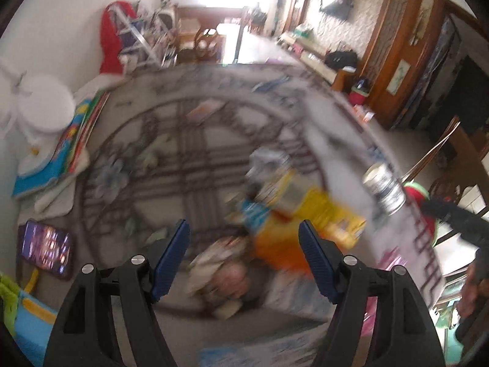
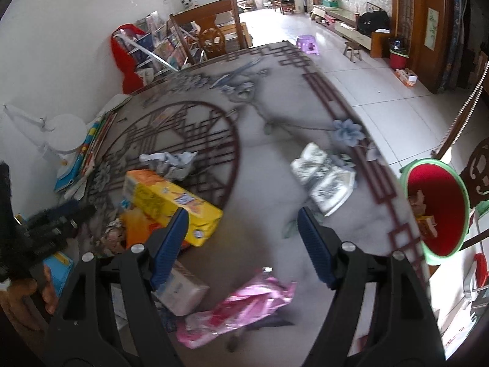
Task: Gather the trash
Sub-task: 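Grasp another crumpled newspaper with the left tool while the right tool approaches the paper cup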
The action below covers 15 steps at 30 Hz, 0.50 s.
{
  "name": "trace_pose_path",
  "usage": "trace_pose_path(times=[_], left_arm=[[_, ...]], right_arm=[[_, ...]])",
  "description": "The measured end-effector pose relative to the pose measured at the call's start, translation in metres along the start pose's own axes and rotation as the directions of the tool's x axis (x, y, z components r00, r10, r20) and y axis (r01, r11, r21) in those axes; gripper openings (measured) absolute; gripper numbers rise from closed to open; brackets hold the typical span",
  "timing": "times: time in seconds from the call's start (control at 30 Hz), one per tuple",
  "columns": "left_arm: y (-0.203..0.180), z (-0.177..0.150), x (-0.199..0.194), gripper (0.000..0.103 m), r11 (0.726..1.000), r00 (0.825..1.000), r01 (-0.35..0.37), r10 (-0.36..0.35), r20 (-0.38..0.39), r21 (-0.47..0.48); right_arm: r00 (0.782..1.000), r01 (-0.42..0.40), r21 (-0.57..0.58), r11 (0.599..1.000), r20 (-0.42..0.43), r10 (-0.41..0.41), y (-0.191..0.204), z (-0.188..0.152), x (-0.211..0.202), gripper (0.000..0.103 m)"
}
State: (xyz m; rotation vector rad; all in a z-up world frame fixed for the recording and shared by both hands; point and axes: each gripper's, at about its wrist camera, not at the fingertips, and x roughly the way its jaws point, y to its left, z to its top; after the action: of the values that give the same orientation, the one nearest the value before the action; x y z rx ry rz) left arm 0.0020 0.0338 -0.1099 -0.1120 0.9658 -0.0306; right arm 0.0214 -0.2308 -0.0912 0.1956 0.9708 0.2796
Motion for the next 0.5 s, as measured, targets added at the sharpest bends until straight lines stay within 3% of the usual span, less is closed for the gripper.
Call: trace_pose_path(times=[0.1, 0.37, 0.43, 0.5], left_arm=[[0.019, -0.016, 0.011, 0.07, 1.0, 0.998, -0.021, 0.02, -0.058, -0.014], [0.037, -0.035, 0.058, 0.066, 0.995, 0.983, 0.009, -0.027, -0.181, -0.099], [0.038, -0.037, 0.066, 0.045, 0.991, 0.977, 0.043, -0.067, -0.201, -0.123], [0.037, -0.037, 0.067, 0.04, 0.987, 0.975, 0.071, -0.099, -0.201, -0.143]], right_arm=[[1.0, -0.014, -0.024, 1.0, -0.006, 0.014, 0.017, -0.001, 0.004, 0.072], [0.999, -0.02, -0.053, 0.998, -0.035, 0.018, 0.037, -0.006, 0.013, 0.072], [0.999, -0.009, -0.047, 0.999, -0.036, 0.007, 0.034, -0.008, 0.013, 0.072], [0.999, 0.005, -0.032, 0.999, -0.038, -0.006, 0.028, -0.008, 0.014, 0.072]])
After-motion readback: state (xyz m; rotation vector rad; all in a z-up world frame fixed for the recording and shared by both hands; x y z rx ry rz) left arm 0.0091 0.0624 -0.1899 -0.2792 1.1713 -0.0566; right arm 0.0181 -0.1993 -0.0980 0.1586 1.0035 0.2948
